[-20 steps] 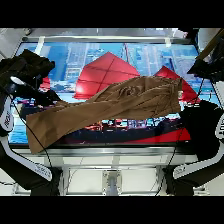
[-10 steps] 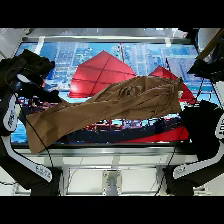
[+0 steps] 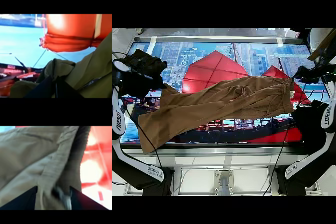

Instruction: Fold the clothes and pants, and hang the long-sleeved shirts on hangers.

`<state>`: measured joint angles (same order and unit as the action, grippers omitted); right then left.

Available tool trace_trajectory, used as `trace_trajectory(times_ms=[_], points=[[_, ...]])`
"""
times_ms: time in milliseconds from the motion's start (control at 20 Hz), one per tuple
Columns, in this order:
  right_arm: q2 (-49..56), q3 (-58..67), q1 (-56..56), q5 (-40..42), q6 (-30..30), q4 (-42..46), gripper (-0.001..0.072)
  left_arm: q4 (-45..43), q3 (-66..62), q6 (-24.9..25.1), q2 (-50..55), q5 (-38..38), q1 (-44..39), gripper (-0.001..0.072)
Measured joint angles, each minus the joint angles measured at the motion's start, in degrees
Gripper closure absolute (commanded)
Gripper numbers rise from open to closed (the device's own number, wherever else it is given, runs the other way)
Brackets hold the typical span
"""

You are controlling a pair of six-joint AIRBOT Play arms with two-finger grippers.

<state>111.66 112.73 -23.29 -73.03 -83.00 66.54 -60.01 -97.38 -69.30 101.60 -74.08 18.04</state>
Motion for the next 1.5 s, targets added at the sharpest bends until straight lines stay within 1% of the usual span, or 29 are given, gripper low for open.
trace_trajectory(times_ms=[150, 200, 250, 300, 350, 550, 900, 950, 1000, 1050, 1100, 1200, 1250, 1350, 1500], points=[[4.63, 0.11, 0.22, 5.86, -0.09, -3.56, 0.0269, -0.79, -0.92, -2.93, -0.55, 1.84, 0.9, 0.0698], [5.75, 0.11, 0.31, 7.43, 0.28, -4.48, 0.0299, -1.07, -1.05, -4.2, -0.61, 2.69, 1.2, 0.0697], [6.69, 0.11, 0.44, 8.74, 0.7, -5.33, 0.0423, -1.33, -1.16, -5.18, -0.68, 3.87, 1.57, 0.0698], [7.58, 0.11, 0.66, 9.75, 1.03, -6.03, 0.0578, -1.4, -1.27, -6.05, -0.74, 4.98, 1.88, 0.0697], [8.17, 0.11, 0.85, 10.47, 1.27, -6.43, 0.0679, -1.53, -1.31, -7.39, -0.74, 6.16, 2.25, 0.0697], [9.2, 1.49, 1.27, 12.74, 1.7, -7.32, 0.0678, -2.19, -1.42, -11.23, -1.22, 9.88, 4.04, 0.0698], [8.35, 3.8, 1.2, 12.83, -1.14, -4.35, 0.0678, -4.17, -1.44, -15.82, -2.84, 11.34, 8.31, 0.0697], [8.26, 3.54, 1.31, 12.7, -1.33, -4.17, 0.0677, -4.46, -1.44, -15.96, -2.89, 11.76, 8.48, 0.065], [8.26, 3.21, 1.49, 12.59, -1.53, -3.93, 0.0661, -4.68, -1.44, -16.15, -2.89, 12.2, 8.48, 0.0317], [8.24, 2.95, 1.79, 12.46, -1.68, -3.74, 0.0613, -4.85, -1.44, -16.31, -2.89, 12.63, 8.39, 0.0038], [8.17, 2.75, 2.16, 12.41, -1.68, -3.74, 0.0553, -4.92, -1.44, -16.48, -2.93, 12.81, 8.28, 0.0035], [8.15, 2.51, 2.89, 12.28, -1.66, -3.58, 0.0494, -4.96, -1.44, -16.72, -3.21, 12.74, 8.11, 0.0094], [8.15, 2.4, 3.21, 12.11, -1.64, -3.58, 0.0494, -5.11, -1.44, -16.74, -3.48, 12.13, 8.2, 0.0128], [8.15, 2.34, 3.67, 11.04, -1.44, -3.67, 0.0494, -7.41, -1.46, -16.79, -3.96, 8.04, 8.79, 0.0128], [8.11, 2.27, 3.96, 7.96, -0.22, -3.69, 0.0493, -13.42, 0.35, -16.65, -4.92, -2.45, 9.7, 0.0128]])
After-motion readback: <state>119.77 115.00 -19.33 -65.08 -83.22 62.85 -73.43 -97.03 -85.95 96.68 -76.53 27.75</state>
